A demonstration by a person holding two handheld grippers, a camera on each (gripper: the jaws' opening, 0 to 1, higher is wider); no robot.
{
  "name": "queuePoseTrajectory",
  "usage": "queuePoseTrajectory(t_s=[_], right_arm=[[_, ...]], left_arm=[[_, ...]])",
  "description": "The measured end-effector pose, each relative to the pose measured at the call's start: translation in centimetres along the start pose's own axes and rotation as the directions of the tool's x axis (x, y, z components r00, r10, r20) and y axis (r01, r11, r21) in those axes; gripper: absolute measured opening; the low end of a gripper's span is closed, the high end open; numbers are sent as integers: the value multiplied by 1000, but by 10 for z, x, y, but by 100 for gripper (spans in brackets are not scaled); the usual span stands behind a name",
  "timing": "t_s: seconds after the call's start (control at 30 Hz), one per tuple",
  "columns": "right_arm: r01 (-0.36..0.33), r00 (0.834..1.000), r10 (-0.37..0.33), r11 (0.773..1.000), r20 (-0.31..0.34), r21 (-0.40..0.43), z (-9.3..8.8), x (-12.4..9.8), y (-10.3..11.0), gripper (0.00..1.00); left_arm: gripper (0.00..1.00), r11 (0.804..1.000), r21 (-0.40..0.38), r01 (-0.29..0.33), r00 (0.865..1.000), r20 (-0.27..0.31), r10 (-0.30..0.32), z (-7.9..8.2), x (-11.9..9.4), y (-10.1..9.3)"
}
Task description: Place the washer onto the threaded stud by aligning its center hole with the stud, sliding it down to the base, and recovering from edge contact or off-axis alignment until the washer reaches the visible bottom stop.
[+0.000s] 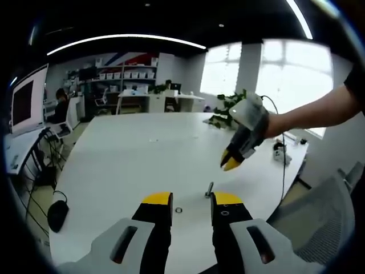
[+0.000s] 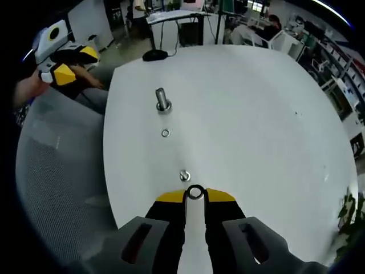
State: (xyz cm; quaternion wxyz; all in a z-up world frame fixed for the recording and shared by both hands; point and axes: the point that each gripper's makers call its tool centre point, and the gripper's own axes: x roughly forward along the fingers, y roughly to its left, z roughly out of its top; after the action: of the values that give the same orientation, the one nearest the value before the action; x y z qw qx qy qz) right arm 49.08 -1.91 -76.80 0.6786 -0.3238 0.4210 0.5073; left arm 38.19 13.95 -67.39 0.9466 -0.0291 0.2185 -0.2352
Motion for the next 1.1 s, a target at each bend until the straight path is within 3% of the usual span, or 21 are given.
queuePoseTrajectory(t_s=[0.43,0.63,1.1], right_arm=[[-27,1000,27,999,3,-36,12,14,9,13],[-39,999,38,995,-21,-88,13,24,18,13],[-44,996,33,990,-79,-134,6,43,17,13]], left_arm=[[24,1000,-9,-4,1000,0,4,0,-1,1],[24,1000,-3,-3,1000,-8,3,-2,0,1],[24,1000,-5,-3,1000,-18,3,-4,1,2]])
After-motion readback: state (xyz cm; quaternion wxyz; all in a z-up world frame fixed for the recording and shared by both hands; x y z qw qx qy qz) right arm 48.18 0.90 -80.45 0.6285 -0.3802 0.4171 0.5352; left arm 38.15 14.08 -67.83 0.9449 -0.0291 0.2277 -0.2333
